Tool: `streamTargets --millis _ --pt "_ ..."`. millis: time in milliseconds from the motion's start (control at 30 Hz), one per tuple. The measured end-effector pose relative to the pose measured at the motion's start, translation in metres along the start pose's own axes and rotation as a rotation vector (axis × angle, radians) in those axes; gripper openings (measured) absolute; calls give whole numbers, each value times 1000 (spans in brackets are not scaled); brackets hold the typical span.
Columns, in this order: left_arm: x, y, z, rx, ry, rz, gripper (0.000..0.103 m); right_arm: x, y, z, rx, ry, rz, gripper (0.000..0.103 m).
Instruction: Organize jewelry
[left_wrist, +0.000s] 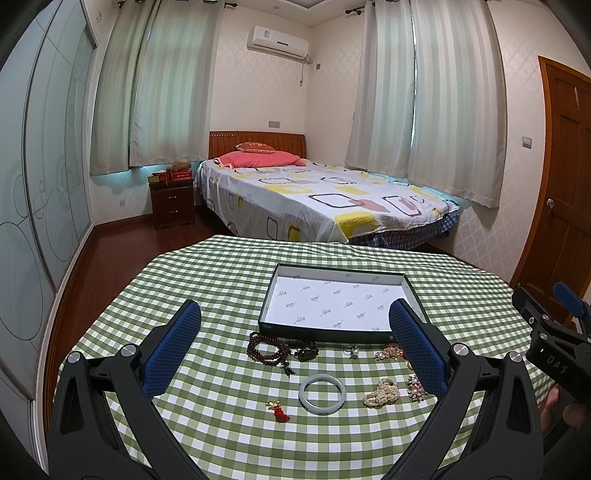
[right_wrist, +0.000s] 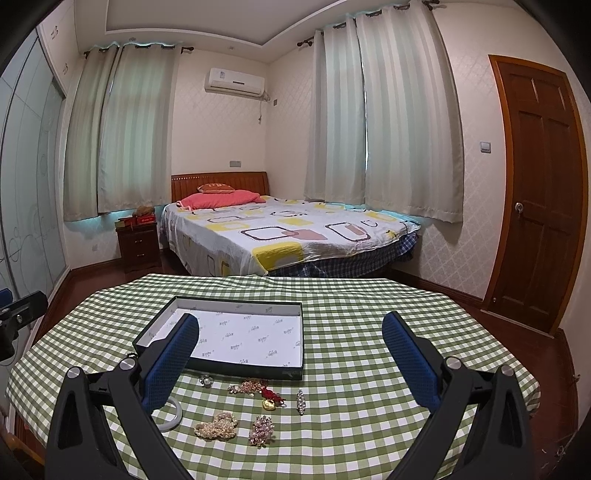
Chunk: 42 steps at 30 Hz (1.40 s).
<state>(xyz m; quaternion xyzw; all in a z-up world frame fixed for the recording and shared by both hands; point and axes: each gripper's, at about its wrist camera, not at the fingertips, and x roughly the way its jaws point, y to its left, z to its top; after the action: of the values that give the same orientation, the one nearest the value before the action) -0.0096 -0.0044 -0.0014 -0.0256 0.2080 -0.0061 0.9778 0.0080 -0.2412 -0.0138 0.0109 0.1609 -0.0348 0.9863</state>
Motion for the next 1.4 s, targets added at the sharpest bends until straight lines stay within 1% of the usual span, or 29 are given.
streamTargets --millis 233,400,500,600,700,900,933,967,1000,1033,1133,1167,1200,1233,1333,1400 --pt "31 12 -14 -10 43 17 99 18 -2 -19 3 9 13 97" --pt "64 26 -38 -6 106 35 99 45 -9 -47 0 54 13 97" --pt "87 37 -56 -19 175 36 99 63 -10 -66 -19 96 0 97" --pt "112 45 -77 -43 273 28 99 80 -11 -84 -24 158 -4 97" --pt "131 49 -94 -64 353 23 99 92 -12 -95 -26 202 -5 97" --pt "151 45 -116 -56 465 27 99 110 -11 -108 -30 263 3 97" --pt "153 45 -120 -56 482 29 96 112 -10 -110 -29 271 5 97" --pt "154 45 -123 -58 494 27 88 115 -10 -111 -27 280 8 97" --pt "155 46 -125 -62 505 25 84 117 -10 -112 -26 284 8 97" --pt "157 47 -127 -76 518 15 76 119 -9 -113 -26 289 9 97" --pt "155 51 -128 -100 517 -4 74 123 -9 -116 -24 304 14 97" --pt "155 50 -128 -97 516 -2 72 124 -10 -117 -22 308 15 97" --pt "154 49 -129 -93 514 2 70 125 -10 -118 -20 309 16 97" --pt "152 48 -130 -82 513 17 65 126 -10 -118 -19 311 16 97" --pt "149 44 -132 -60 513 37 61 127 -11 -118 -15 314 14 97" --pt "147 43 -132 -54 511 47 54 126 -11 -118 -12 315 17 97"
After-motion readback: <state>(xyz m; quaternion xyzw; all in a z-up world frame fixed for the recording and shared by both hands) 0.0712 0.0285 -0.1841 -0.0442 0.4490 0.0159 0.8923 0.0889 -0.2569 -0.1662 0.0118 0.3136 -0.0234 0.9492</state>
